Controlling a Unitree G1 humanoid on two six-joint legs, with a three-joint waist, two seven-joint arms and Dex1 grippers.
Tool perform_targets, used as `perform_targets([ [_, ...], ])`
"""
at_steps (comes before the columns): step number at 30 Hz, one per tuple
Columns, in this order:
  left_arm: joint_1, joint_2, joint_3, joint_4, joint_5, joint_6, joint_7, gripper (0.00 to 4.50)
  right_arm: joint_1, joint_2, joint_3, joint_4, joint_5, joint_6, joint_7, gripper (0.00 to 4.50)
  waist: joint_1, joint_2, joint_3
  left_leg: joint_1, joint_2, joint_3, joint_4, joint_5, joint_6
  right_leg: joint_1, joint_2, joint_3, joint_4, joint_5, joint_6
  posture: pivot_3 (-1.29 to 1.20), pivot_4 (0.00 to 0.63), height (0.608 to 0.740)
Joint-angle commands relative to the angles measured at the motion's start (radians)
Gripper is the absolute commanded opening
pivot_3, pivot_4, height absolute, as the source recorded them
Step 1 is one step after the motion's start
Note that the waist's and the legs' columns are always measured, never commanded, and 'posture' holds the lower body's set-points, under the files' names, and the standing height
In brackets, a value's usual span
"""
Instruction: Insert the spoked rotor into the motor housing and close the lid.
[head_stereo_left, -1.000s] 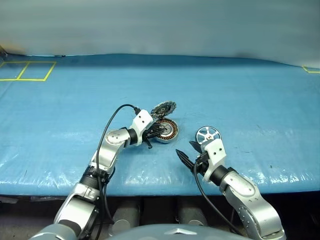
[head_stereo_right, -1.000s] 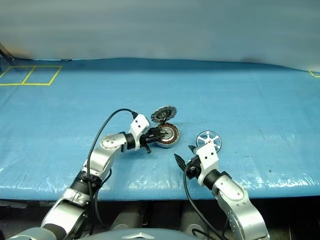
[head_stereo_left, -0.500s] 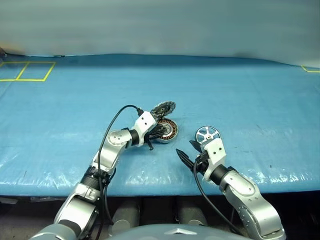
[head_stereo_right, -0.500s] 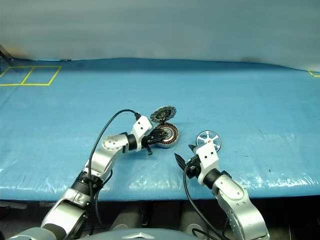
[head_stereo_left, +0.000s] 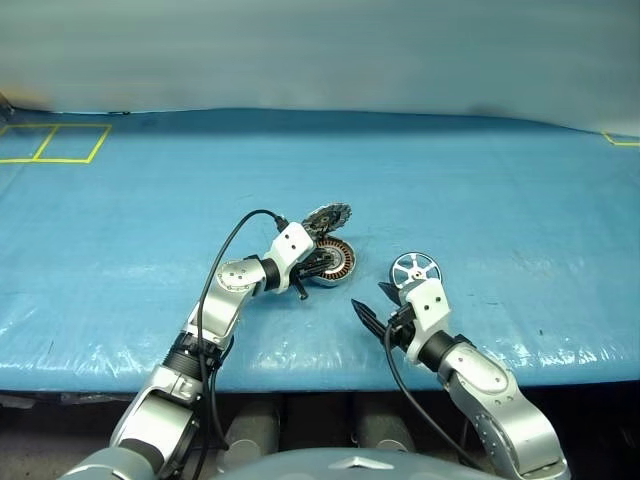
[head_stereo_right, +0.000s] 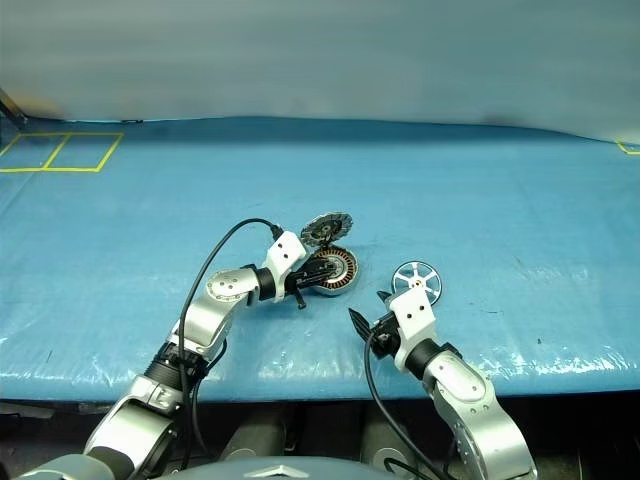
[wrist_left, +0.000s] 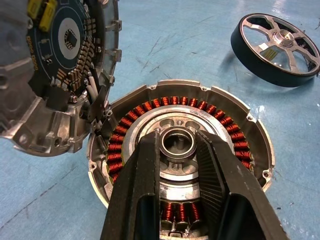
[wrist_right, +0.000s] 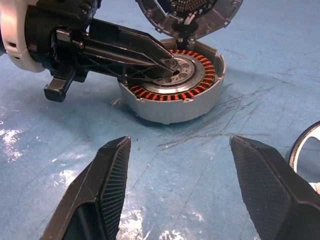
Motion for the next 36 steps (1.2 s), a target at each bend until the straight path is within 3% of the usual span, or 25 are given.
perform_targets([
  [1, -0.007, -0.007, -0.008, -0.002, 0.005, 0.011, 0.003, 0.71, 0.003, -0.001, -0.007, -0.029, -0.003, -0.007, -0.002, 3.34, 0.0, 0.0, 0.0, 0.0, 0.0, 0.0, 0.0, 0.0, 0.0, 0.0, 0.0, 0.0, 0.0, 0.0, 0.0, 0.0, 0.15, 0.74],
  [9, -0.001, -0.012, -0.01, -0.001, 0.003, 0.007, 0.002, 0.71, -0.001, -0.003, -0.003, -0.028, -0.012, -0.003, -0.005, 3.34, 0.0, 0.0, 0.0, 0.0, 0.0, 0.0, 0.0, 0.0, 0.0, 0.0, 0.0, 0.0, 0.0, 0.0, 0.0, 0.0, 0.15, 0.74],
  [17, 0.005, -0.01, -0.004, -0.015, -0.015, -0.015, -0.023, 3.29, -0.004, -0.001, -0.002, -0.03, -0.013, 0.001, -0.004, 3.34, 0.0, 0.0, 0.0, 0.0, 0.0, 0.0, 0.0, 0.0, 0.0, 0.0, 0.0, 0.0, 0.0, 0.0, 0.0, 0.0, 0.15, 0.74],
  [24, 0.073, 0.022, 0.071, -0.143, -0.139, -0.001, -0.086, 3.29, -0.005, 0.004, -0.014, -0.04, 0.015, -0.001, 0.011, 3.34, 0.0, 0.0, 0.0, -0.001, 0.0, 0.0, 0.0, 0.0, 0.0, -0.001, 0.0, 0.0, 0.0, 0.0, 0.0, 0.0, 0.15, 0.74],
  [27, 0.131, 0.059, 0.11, -0.243, -0.212, 0.013, -0.129, 3.34, -0.023, 0.008, -0.024, -0.042, 0.035, -0.014, 0.022, 2.71, -0.003, 0.0, 0.0, -0.001, 0.0, 0.0, 0.0, 0.0, 0.0, -0.001, 0.0, 0.0, 0.0, -0.003, -0.004, 0.0, 0.15, 0.74],
  [35, 0.267, 0.142, 0.195, -0.377, -0.327, 0.028, -0.162, 3.34, -0.137, 0.022, -0.011, 0.015, 0.046, -0.02, 0.044, 0.05, -0.002, 0.0, 0.0, -0.001, 0.001, 0.0, -0.001, 0.0, 0.0, -0.002, 0.0, 0.001, 0.0, -0.003, -0.006, 0.0, 0.15, 0.74],
  [36, 0.286, 0.15, 0.205, -0.385, -0.334, 0.024, -0.163, 3.34, -0.158, 0.028, -0.004, 0.031, 0.046, -0.018, 0.048, 0.02, -0.004, 0.0, 0.0, -0.001, 0.001, 0.001, -0.001, 0.0, 0.0, -0.002, 0.0, 0.001, 0.0, -0.003, -0.006, 0.0, 0.15, 0.74],
])
